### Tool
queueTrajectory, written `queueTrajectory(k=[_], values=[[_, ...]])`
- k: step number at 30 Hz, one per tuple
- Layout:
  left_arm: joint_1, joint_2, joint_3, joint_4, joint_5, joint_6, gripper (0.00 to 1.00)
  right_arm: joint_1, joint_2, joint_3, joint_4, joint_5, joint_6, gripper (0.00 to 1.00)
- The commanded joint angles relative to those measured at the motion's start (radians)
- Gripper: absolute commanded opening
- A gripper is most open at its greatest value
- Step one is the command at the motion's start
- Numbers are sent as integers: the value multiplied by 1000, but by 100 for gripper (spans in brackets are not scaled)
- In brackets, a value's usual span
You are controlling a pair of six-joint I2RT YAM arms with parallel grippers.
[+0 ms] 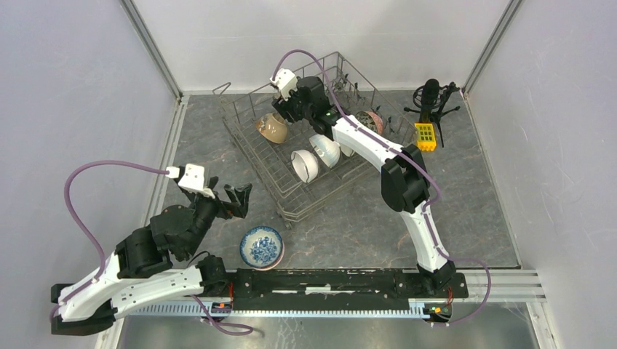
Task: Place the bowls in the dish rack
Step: Place the bowl in the dish rack.
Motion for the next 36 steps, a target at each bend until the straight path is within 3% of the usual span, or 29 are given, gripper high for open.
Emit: queueTrajectory(k=[1, 8, 24, 36], values=[[13, 12, 2, 38, 22, 50, 100, 21, 12, 17, -33, 2, 8, 20], [17, 9, 2, 37, 30, 49, 100, 29, 23, 17, -30, 14, 19, 39], [23, 6, 2, 37, 39, 47, 100, 44, 59, 15, -32, 8, 36, 52], [28, 9, 2, 41, 51, 47, 100, 58, 85, 11, -35, -2, 56, 57]])
